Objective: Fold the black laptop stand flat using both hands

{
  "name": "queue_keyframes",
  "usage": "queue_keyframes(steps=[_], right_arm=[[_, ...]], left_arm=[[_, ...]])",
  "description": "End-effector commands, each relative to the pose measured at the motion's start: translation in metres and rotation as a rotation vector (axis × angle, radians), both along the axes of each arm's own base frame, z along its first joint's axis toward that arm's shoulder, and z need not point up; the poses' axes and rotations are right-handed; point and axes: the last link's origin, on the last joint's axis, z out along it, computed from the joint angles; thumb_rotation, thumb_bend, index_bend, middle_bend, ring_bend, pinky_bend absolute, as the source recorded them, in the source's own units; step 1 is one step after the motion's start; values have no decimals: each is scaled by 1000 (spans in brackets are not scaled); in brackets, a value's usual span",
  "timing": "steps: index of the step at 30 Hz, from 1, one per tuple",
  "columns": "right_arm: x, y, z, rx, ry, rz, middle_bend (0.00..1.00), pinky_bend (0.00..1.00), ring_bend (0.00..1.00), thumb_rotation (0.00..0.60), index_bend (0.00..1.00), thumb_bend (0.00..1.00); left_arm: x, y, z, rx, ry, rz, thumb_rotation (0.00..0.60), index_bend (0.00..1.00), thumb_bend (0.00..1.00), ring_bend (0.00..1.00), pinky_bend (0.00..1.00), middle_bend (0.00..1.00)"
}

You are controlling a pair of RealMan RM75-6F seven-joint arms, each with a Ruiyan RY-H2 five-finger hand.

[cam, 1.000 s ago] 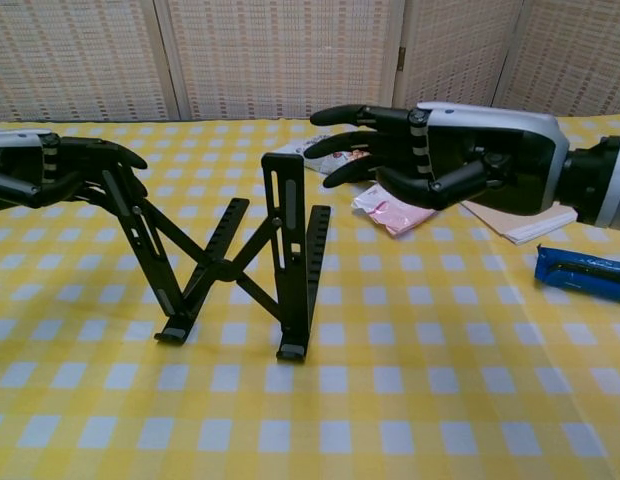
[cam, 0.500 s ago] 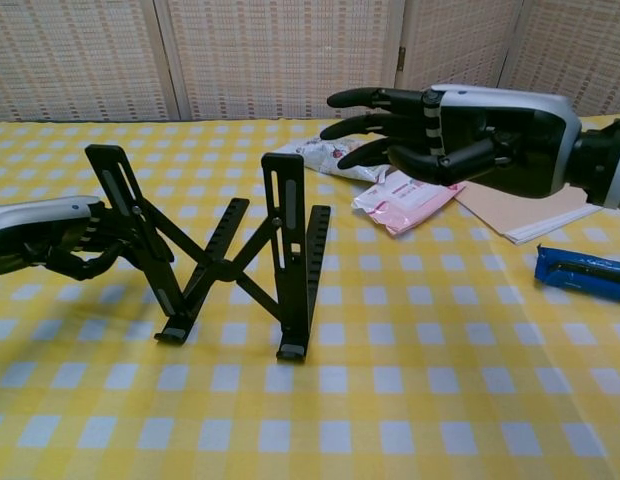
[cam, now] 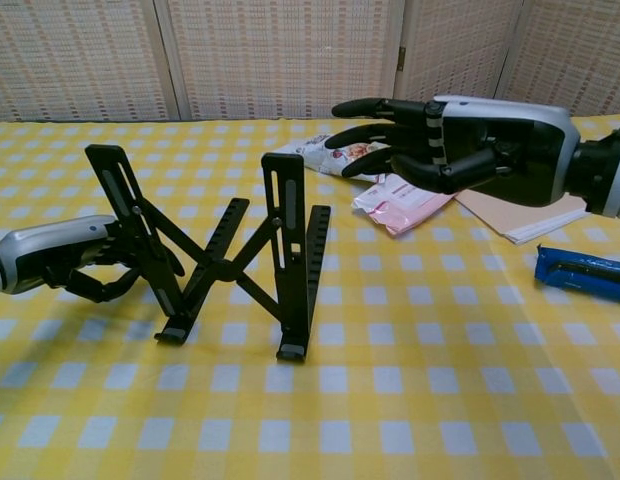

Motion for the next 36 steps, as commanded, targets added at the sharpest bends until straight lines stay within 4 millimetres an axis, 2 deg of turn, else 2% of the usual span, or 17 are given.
queue_keyframes(steps=[1, 3, 6, 23, 28, 36], right_arm=[[1, 0, 0, -4, 3, 6, 127, 18, 162, 600, 1, 686], [1, 1, 1, -4, 3, 9, 127, 18, 162, 600, 1, 686], [2, 1, 2, -6, 6, 14, 126, 19, 162, 600, 2, 687], [-2, 10, 8, -14, 5, 14, 125, 19, 162, 600, 2, 687], [-5, 10, 9, -16, -2, 8, 126, 18, 162, 600, 1, 686], [-7, 10, 10, -18, -8, 2, 126, 18, 162, 600, 1, 687]], left_arm=[[0, -2, -1, 16, 4, -5, 600, 472, 565, 250, 266, 312], [-1, -4, -1, 19, 6, -6, 600, 480, 497, 252, 264, 312], [-1, -9, -1, 18, -2, -3, 600, 485, 478, 255, 264, 314], [3, -42, 8, 12, -23, -10, 600, 479, 469, 256, 266, 318], [5, -41, 4, 32, -16, 4, 600, 442, 469, 255, 268, 318], [9, -43, 0, 40, -5, 1, 600, 484, 469, 261, 278, 319]])
